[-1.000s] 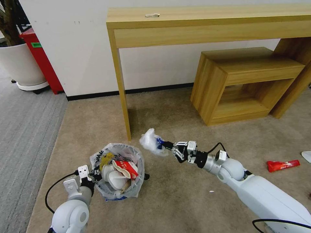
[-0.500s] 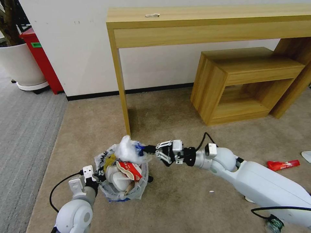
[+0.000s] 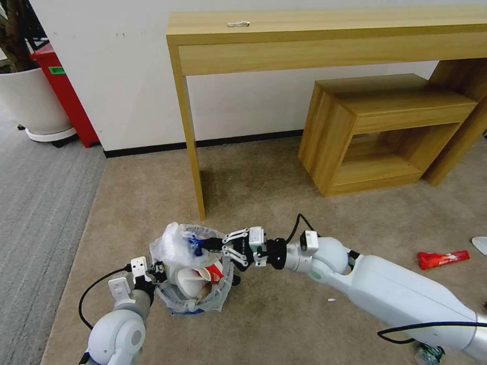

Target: Pick up the trash bin and place the garbage on the floor into it.

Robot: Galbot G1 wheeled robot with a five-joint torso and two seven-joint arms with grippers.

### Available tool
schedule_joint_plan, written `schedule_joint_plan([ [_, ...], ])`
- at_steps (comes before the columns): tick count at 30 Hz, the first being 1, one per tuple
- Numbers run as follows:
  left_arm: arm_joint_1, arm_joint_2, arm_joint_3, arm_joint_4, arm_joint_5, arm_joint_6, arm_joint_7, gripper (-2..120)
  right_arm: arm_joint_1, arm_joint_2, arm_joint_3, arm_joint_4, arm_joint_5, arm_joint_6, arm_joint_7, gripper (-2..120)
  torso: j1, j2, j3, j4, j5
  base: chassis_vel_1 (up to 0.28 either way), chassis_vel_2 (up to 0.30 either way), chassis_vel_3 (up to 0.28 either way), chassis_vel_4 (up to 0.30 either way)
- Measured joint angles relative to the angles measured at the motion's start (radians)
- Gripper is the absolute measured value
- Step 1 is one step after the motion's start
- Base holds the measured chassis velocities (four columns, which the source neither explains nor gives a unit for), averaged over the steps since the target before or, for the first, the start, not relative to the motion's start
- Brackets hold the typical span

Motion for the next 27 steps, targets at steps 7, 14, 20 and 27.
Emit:
schedule_joint_plan([
  [7,0.002,0.002,-0.001,-0.013,-0.012,0.005,-0.005,0,0.006,0.038,-0.037,-0.035,-0.004,0.009,0.010,0,0.000,0.000,0.000,0.0000,-0.0001,0.000,0.000,0.000,0.000],
  [14,0.010,0.009,-0.007,-0.030,-0.023,0.009,-0.011,0,0.006,0.068,-0.068,-0.067,-0.014,0.020,0.016,0,0.000,0.000,0.000,0.0001,0.0000,0.000,0.000,0.000,0.000],
  [20,0.012,0.012,-0.007,-0.043,-0.029,0.013,-0.014,0,0.007,0.076,-0.082,-0.091,-0.018,0.027,0.013,0,0.000,0.000,0.000,0.0001,0.0000,0.000,0.000,0.000,0.000],
  [27,0.020,0.014,-0.005,-0.067,-0.045,0.025,-0.022,0,0.008,0.096,-0.093,-0.137,-0.025,0.043,0.006,0,0.000,0.000,0.000,0.0001,0.0001,0.000,0.000,0.000,0.000],
])
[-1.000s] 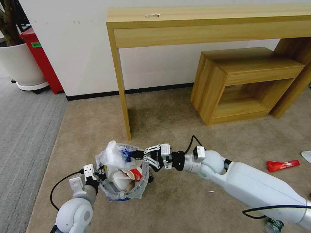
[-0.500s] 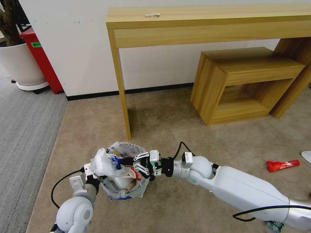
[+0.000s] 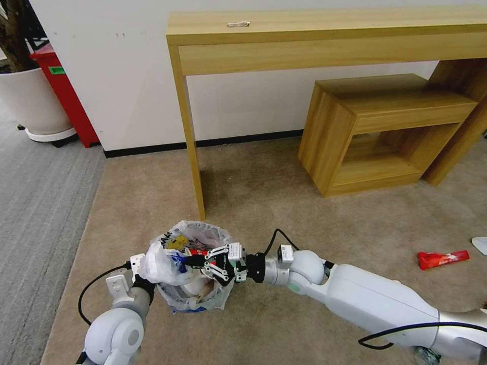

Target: Pick up the trash bin and place the garbage on the floor into it.

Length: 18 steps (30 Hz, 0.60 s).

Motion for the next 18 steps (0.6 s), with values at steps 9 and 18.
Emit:
schedule_joint_plan([
  [9,0.017,0.003,-0.001,-0.031,-0.003,0.002,0.000,0,0.002,0.039,-0.018,-0.077,-0.018,0.027,0.000,0,0.000,0.000,0.000,0.0000,0.0000,0.000,0.000,0.000,0.000],
  [18,0.027,0.010,-0.004,-0.055,-0.008,0.003,0.000,0,0.006,0.069,-0.032,-0.134,-0.028,0.042,0.003,0,0.000,0.000,0.000,0.0000,-0.0001,0.000,0.000,0.000,0.000],
])
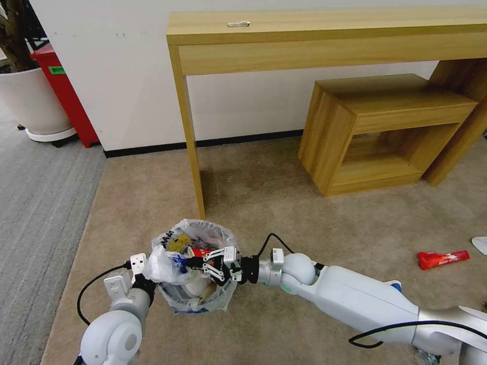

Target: Pick up the trash bin and place the garbage on the floor into it.

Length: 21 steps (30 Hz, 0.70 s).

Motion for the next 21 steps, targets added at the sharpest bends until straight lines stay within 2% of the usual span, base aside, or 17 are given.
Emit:
schedule_joint_plan([
  [6,0.009,0.000,0.003,-0.027,-0.004,0.005,0.003,0,-0.009,0.018,-0.003,-0.030,-0.016,0.013,0.000,0,0.000,0.000,0.000,0.0000,0.0000,0.000,0.000,0.000,0.000],
  [11,0.012,0.007,0.002,-0.044,-0.012,0.009,0.003,0,-0.017,0.029,-0.003,-0.052,-0.025,0.017,-0.001,18,0.000,0.000,0.000,-0.0001,0.0000,0.000,0.000,0.000,0.000],
  [13,0.013,0.008,0.002,-0.046,-0.013,0.009,0.002,0,-0.019,0.030,-0.003,-0.056,-0.027,0.018,-0.002,22,0.000,0.000,0.000,-0.0001,0.0000,0.000,0.000,0.000,0.000],
  [20,0.013,0.017,-0.004,-0.051,-0.027,0.010,0.002,0,-0.020,0.024,0.003,-0.063,-0.031,0.022,-0.012,52,0.000,0.000,0.000,0.0000,0.0001,0.000,0.000,0.000,0.000],
  [21,0.013,0.017,-0.004,-0.051,-0.027,0.010,0.002,0,-0.020,0.024,0.003,-0.063,-0.031,0.022,-0.012,52,0.000,0.000,0.000,0.0000,0.0001,0.000,0.000,0.000,0.000],
])
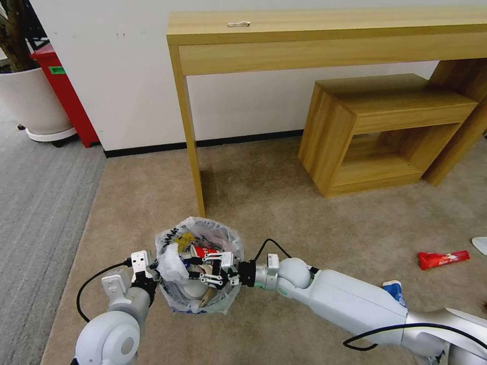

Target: Pick up the trash bin and place the garbage on the floor into it.

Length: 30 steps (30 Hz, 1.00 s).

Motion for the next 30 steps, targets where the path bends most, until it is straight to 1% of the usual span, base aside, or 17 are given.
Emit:
schedule_joint_plan([
  [2,-0.003,0.000,0.000,0.005,-0.004,0.000,0.001,0,0.000,-0.007,0.005,0.005,0.002,0.000,-0.002,62,0.000,0.000,0.000,0.0000,-0.0001,0.000,0.000,0.000,0.000],
  [3,-0.003,0.000,0.000,0.005,-0.004,0.000,0.001,0,0.000,-0.007,0.005,0.005,0.002,0.000,-0.002,62,0.000,0.000,0.000,0.0000,-0.0001,0.000,0.000,0.000,0.000],
  [5,-0.007,0.000,0.000,0.019,-0.004,-0.003,0.001,0,-0.002,-0.021,0.019,0.016,0.005,-0.002,-0.002,72,0.000,0.000,0.000,-0.0001,0.0000,0.000,0.000,0.000,0.000],
  [6,-0.008,0.000,0.000,0.024,-0.004,-0.004,0.001,0,-0.002,-0.025,0.024,0.021,0.007,-0.003,-0.001,76,0.000,0.000,0.000,-0.0001,-0.0001,0.000,0.000,0.000,0.000],
  [7,-0.008,0.000,0.000,0.024,-0.004,-0.004,0.001,0,-0.002,-0.025,0.024,0.021,0.007,-0.003,-0.001,76,0.000,0.000,0.000,-0.0001,-0.0001,0.000,0.000,0.000,0.000],
  [8,-0.008,-0.001,0.001,0.028,-0.004,-0.004,0.001,0,-0.003,-0.028,0.029,0.024,0.008,-0.004,0.000,79,0.000,0.000,0.000,-0.0001,0.0000,0.000,0.000,0.000,0.000],
  [10,-0.010,-0.003,0.002,0.038,-0.002,-0.007,0.002,0,-0.004,-0.036,0.044,0.033,0.012,-0.006,0.003,90,0.000,0.000,0.000,0.0000,-0.0001,0.000,0.000,0.000,0.000],
  [11,-0.010,-0.003,0.002,0.038,-0.002,-0.007,0.002,0,-0.004,-0.036,0.044,0.033,0.012,-0.006,0.003,90,0.000,0.000,0.000,0.0000,-0.0001,0.000,0.000,0.000,0.000],
  [13,-0.012,-0.005,0.003,0.048,-0.001,-0.008,0.003,0,-0.011,-0.044,0.066,0.043,0.014,-0.007,0.005,98,0.000,0.000,0.000,0.0000,-0.0001,0.000,0.000,0.000,0.000],
  [17,-0.013,-0.006,0.002,0.063,0.002,-0.012,0.004,0,-0.019,-0.055,0.095,0.054,0.015,-0.007,0.005,100,0.000,0.000,0.000,0.0000,0.0000,0.000,0.000,0.000,0.000],
  [30,-0.018,-0.010,0.000,0.086,0.001,-0.014,0.005,0,-0.046,-0.090,0.192,0.078,0.023,-0.005,0.007,100,0.000,0.000,0.000,0.0000,0.0000,0.000,0.000,0.000,0.000],
])
